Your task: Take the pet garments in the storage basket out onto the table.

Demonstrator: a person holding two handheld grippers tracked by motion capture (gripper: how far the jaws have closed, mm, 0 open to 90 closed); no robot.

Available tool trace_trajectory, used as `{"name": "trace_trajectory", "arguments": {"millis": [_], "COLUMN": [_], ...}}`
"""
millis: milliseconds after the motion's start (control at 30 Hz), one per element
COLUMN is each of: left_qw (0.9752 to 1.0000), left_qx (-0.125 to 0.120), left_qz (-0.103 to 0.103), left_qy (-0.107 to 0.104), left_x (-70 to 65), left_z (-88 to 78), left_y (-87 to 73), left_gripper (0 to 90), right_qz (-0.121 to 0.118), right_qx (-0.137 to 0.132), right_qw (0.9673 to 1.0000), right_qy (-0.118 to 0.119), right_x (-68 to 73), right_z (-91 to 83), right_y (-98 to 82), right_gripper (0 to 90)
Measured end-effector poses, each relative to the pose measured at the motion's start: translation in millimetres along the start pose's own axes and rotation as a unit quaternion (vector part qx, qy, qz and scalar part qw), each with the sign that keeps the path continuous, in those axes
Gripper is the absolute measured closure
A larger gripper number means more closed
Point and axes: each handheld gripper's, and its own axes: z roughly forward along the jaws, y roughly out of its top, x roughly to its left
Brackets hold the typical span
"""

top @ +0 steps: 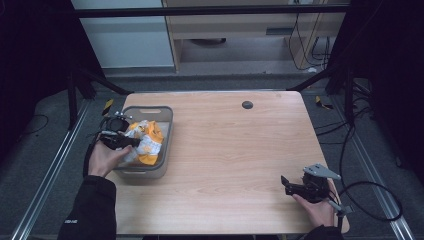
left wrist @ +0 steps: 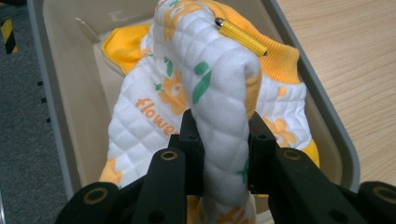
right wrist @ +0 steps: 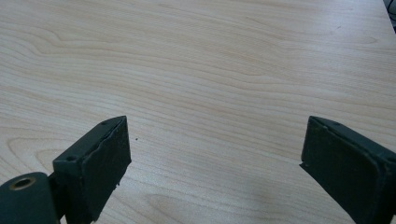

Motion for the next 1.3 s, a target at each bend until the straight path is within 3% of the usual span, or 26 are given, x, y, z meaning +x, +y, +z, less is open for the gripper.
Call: {"name": "trace_trajectory", "arguments": {"millis": [433,700,1067,1300], "left_qw": [0.9998,0.9996,0.9978,0.9946], "left_qx": [-0.013,-0.013,-0.019,-0.032], "left_qz": [0.008,0.026,0.062,0.095], "left_qy": [0.010,0.004,-0.008,-0.026], "left_x": [2.3,-2.7,-19.1,-36.8], "left_z": [-33.2,-49.9,-71.4,-83.1], "left_y": [1.1,1.4,4.5,5.8], "left_gripper": [73.1,73.1,73.1,73.1], "right_qz": [0.000,0.001,0.000,-0.001], "right_qx": [-0.005,-0.008,-0.010,-0.009], "right_qw": [1.0000,1.0000,0.9999,1.0000], "right_qy": [-0.001,-0.003,-0.004,-0.004], "right_x": [0.7,1.2,1.1,1.0], "right_z": [-1.3,-2.0,-2.7,-2.5], "right_y": [0.6,0.7,0.7,0.5], "right_gripper": [8.0,7.8,7.8,7.7]}}
